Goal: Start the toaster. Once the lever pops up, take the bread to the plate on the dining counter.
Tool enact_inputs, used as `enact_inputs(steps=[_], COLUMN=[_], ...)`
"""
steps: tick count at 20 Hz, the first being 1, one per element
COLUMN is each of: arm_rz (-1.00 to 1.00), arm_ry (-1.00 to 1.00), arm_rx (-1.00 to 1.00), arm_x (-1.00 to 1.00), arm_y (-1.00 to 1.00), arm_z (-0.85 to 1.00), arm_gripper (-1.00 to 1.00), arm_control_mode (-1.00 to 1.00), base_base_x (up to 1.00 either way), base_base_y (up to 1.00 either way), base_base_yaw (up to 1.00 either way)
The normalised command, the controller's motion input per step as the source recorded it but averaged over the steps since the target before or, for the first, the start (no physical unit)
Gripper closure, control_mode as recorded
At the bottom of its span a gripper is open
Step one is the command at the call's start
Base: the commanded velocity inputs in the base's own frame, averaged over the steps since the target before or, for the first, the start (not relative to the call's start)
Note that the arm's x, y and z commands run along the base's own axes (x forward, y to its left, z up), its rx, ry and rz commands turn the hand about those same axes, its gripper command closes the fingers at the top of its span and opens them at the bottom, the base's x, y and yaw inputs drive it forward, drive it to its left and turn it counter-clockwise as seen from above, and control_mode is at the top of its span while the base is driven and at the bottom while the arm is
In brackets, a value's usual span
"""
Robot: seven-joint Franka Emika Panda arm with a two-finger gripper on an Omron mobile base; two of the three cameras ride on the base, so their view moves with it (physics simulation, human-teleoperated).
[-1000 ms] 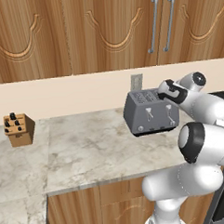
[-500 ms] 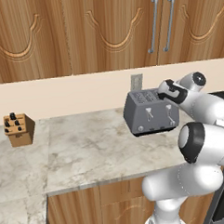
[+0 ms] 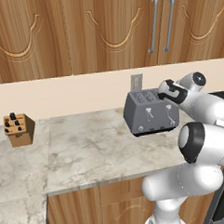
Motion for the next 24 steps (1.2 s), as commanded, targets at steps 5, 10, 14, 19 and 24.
enact_inputs(steps=[5, 10, 14, 19, 24], arm_rz=[0.00, 0.00, 0.00, 0.00, 0.00], arm_ry=[0.00, 0.00, 0.00, 0.00, 0.00], arm_rx=[0.00, 0.00, 0.00, 0.00, 0.00], arm_x=[0.00, 0.00, 0.00, 0.00, 0.00], arm_y=[0.00, 0.00, 0.00, 0.00, 0.00], arm_z=[0.00, 0.00, 0.00, 0.00, 0.00], arm_gripper=[-1.00, -1.00, -1.00, -1.00, -1.00], arm_control_mode=[-1.00, -1.00, -1.00, -1.00, -1.00], base_base_x=[0.00, 0.00, 0.00, 0.00, 0.00], base_base_y=[0.00, 0.00, 0.00, 0.00, 0.00], base_base_yaw=[0.00, 0.00, 0.00, 0.00, 0.00])
